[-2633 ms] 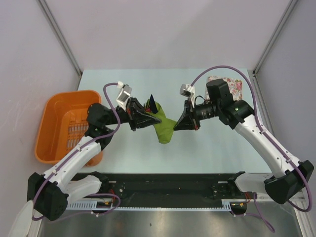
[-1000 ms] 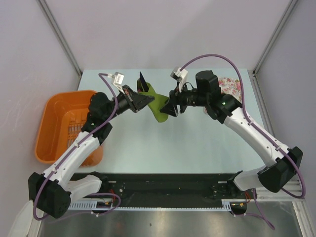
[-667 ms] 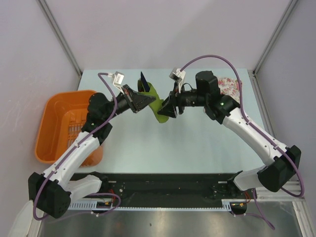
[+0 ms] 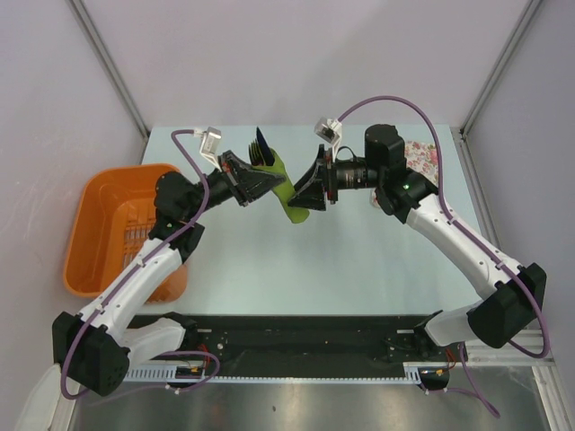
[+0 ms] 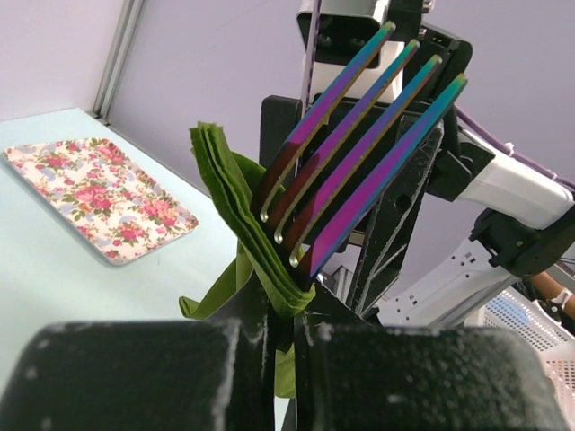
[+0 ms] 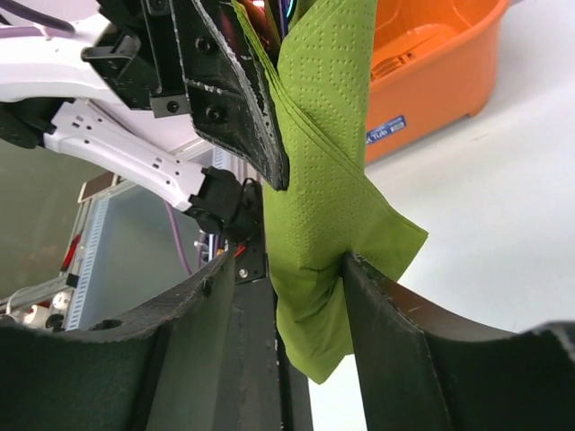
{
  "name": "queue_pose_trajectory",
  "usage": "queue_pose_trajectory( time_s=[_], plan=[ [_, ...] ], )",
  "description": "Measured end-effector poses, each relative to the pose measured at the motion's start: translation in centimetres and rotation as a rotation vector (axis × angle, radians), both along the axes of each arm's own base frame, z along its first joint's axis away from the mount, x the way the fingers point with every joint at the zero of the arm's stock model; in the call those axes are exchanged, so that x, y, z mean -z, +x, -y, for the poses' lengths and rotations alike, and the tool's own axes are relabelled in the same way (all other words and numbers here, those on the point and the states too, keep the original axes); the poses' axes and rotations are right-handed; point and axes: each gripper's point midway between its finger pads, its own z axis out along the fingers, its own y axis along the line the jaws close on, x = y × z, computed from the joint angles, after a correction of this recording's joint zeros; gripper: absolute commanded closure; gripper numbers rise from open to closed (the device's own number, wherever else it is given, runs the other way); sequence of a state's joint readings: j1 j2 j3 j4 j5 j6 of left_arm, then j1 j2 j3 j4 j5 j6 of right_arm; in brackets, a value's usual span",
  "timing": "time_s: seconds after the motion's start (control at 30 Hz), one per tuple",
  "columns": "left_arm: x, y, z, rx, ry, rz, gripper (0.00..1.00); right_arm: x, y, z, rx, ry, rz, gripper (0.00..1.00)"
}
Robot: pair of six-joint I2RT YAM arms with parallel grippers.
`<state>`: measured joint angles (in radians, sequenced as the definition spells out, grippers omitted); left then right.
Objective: Place the utensils on the paper napkin and roll it up
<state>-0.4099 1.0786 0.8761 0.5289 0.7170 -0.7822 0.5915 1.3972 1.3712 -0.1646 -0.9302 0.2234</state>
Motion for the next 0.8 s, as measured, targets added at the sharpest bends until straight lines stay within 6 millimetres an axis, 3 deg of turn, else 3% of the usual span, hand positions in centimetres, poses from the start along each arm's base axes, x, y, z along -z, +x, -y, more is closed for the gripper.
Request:
queue_pose_trajectory(
  time_s=[0.4,0.73,0.8],
  plan=[
    [-0.7,-0.8,0.3,0.048,-0.020,0.027,1.00,-0.5,-0.6,-0.1,-0.035,0.023,-0.027,0.43],
    [-0.9,-1.7,0.8,0.088,-0.023,0.043,1.00,-0.3,-1.1,-0.2,-0.059,0.032,-0.054,0.55],
    [-0.8,-1.7,0.8,0.096,-0.022,0.036,1.00,-0.2,-1.2,-0.3,-0.063,0.034,-0.063,0.63]
  ],
)
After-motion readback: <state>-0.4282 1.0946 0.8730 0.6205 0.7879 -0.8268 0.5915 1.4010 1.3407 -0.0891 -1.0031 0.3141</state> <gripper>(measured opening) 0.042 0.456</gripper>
